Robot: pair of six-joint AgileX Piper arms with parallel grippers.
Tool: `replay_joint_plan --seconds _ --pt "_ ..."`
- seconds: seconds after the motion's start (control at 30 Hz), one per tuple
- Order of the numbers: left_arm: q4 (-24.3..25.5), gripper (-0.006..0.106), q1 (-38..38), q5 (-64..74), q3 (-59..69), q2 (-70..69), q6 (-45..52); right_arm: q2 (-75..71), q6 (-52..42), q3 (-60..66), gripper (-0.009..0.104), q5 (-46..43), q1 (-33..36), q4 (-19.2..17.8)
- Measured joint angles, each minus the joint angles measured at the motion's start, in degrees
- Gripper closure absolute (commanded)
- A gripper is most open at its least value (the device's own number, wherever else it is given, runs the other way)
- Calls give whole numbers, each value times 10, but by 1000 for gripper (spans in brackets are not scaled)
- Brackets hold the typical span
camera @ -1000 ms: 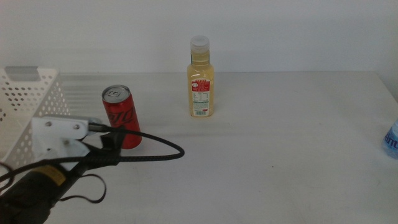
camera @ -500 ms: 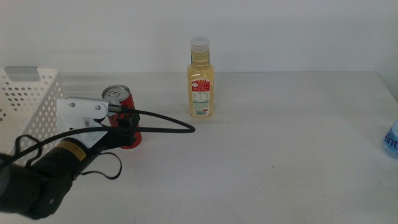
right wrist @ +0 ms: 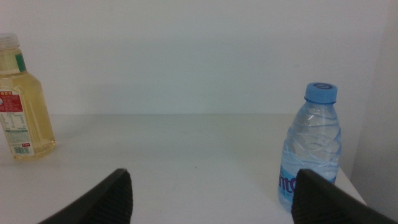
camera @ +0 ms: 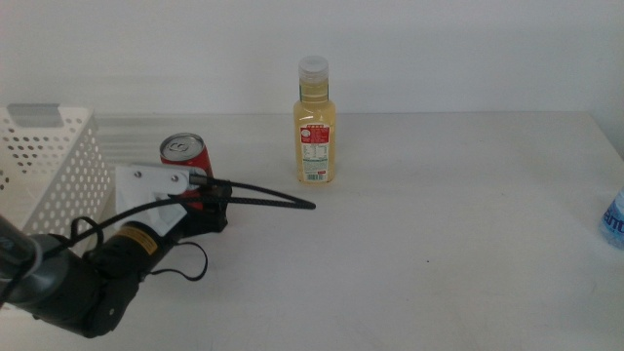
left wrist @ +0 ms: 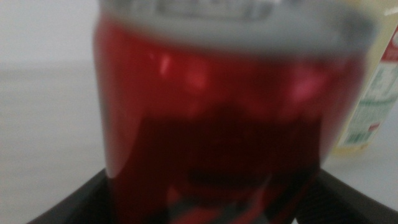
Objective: Use arms to grab the bottles and put them into the dustbin to the left of the table.
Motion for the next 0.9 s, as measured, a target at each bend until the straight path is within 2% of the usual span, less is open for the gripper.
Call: replay_joint_plan --seconds 0.17,0.23,0.3,0.4,0.43,0.47,0.63,0.9 --pt "0 21 0 -2 -12 32 0 0 0 0 28 0 0 0" --pt "0 28 0 -3 -15 36 0 0 0 0 28 0 0 0" --pt "-1 41 0 -4 -16 36 1 0 0 0 28 0 0 0" --pt "-2 68 0 -4 -16 36 4 0 0 0 28 0 0 0" --pt "0 103 0 -4 -15 36 5 0 0 0 28 0 0 0" --pt "1 106 0 -4 -14 35 5 0 0 0 28 0 0 0" --pt "2 105 -1 18 32 -8 23 0 0 0 28 0 0 0" --pt "3 105 -1 24 115 -173 35 0 0 0 28 0 0 0"
